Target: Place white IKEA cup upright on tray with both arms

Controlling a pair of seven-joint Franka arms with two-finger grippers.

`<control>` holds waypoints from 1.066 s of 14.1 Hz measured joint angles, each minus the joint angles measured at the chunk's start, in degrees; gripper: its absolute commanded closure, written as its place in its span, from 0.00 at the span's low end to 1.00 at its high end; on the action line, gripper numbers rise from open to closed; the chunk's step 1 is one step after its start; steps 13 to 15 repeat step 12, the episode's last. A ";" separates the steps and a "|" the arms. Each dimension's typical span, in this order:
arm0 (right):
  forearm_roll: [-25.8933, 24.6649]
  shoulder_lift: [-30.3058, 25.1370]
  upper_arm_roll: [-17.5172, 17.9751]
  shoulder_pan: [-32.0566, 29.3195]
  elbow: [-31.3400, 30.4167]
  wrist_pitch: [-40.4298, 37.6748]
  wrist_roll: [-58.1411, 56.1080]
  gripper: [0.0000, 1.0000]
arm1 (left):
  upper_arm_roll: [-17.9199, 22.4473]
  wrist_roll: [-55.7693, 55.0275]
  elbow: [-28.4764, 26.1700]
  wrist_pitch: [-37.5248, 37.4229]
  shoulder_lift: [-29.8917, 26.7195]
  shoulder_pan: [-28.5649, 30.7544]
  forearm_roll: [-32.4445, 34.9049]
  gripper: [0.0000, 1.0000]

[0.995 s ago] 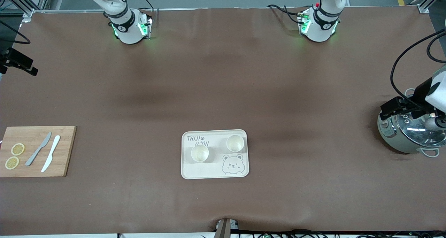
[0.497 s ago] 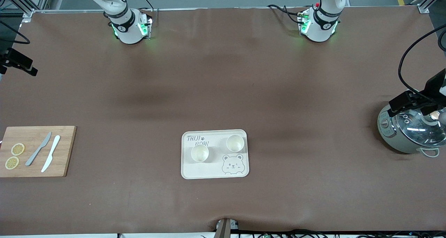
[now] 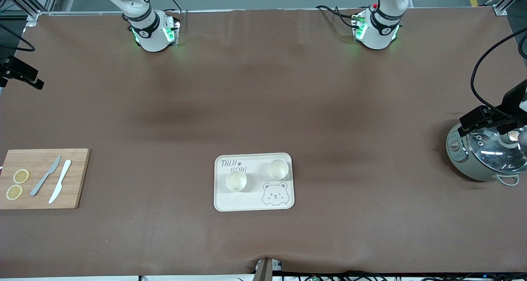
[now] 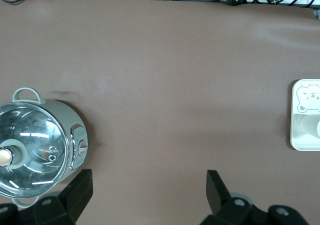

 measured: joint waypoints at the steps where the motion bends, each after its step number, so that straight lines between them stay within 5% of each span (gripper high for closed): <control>1: 0.00 0.01 -0.03 -0.07 -0.03 -0.01 0.00 0.00 | 0.00 0.00 0.00 0.00 0.00 0.00 0.00 0.00; 15: -0.01 0.50 -0.08 -1.07 -0.27 -0.39 -0.08 0.00 | 0.02 0.00 0.00 -0.01 0.00 0.00 0.00 0.00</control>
